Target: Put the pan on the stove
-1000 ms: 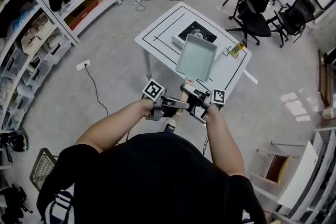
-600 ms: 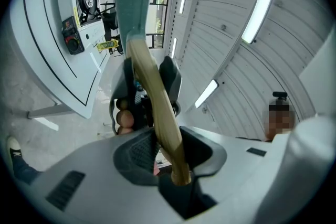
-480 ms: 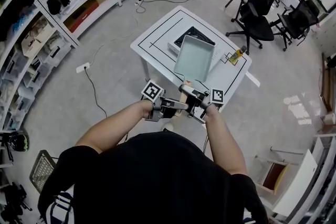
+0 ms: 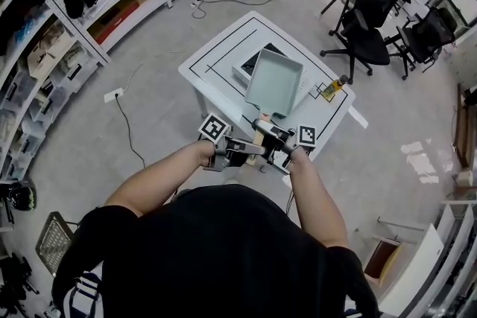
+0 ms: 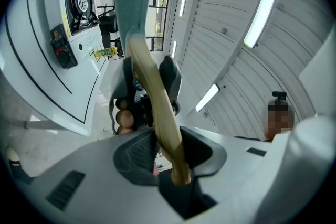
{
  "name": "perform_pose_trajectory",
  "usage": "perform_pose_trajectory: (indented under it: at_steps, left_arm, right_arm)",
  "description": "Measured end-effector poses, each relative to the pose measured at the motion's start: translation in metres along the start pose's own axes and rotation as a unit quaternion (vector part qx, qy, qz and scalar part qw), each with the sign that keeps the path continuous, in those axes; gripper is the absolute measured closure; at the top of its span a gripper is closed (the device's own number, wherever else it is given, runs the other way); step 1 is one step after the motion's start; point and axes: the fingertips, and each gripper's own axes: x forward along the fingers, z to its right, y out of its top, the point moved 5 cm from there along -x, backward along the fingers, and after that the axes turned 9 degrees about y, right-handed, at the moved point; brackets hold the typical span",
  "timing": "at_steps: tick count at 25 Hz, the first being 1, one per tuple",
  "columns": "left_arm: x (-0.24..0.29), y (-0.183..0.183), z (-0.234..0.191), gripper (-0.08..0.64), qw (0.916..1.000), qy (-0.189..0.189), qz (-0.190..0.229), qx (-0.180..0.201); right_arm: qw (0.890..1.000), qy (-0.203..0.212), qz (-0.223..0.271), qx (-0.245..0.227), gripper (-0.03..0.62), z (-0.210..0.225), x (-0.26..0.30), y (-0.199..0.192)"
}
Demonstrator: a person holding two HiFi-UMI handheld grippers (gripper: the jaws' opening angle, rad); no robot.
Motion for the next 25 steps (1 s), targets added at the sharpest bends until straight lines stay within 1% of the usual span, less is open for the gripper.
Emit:
perform_pose_trajectory:
  at_steps: [4, 11, 20, 25]
  left_arm:
    - [-0.001, -0.004, -0.002, 0.435, 1.0000, 0.004, -0.001, 0.005]
    - [0.005, 0.011, -0.005, 0.436, 0.9999, 0.008, 0.000, 0.006]
    - [0.007, 0.015, -0.002, 0.436, 0.9998, 0.012, -0.004, 0.018]
    - [0.011, 0.020, 0.001, 0.434, 0.9997, 0.011, -0.005, 0.019]
  right_arm:
    - [1.000, 0.003, 0.003, -0.004, 0.456, 0.003, -0.002, -0.003]
    - [1.000, 0.002, -0.004, -0.005, 0.455, 0.002, -0.004, 0.014]
    - [1.000, 0.010, -0.004, -0.022, 0.454, -0.003, -0.004, 0.018]
    - [1.000, 0.011, -0.003, -0.022, 0.454, -0.010, -0.005, 0.022]
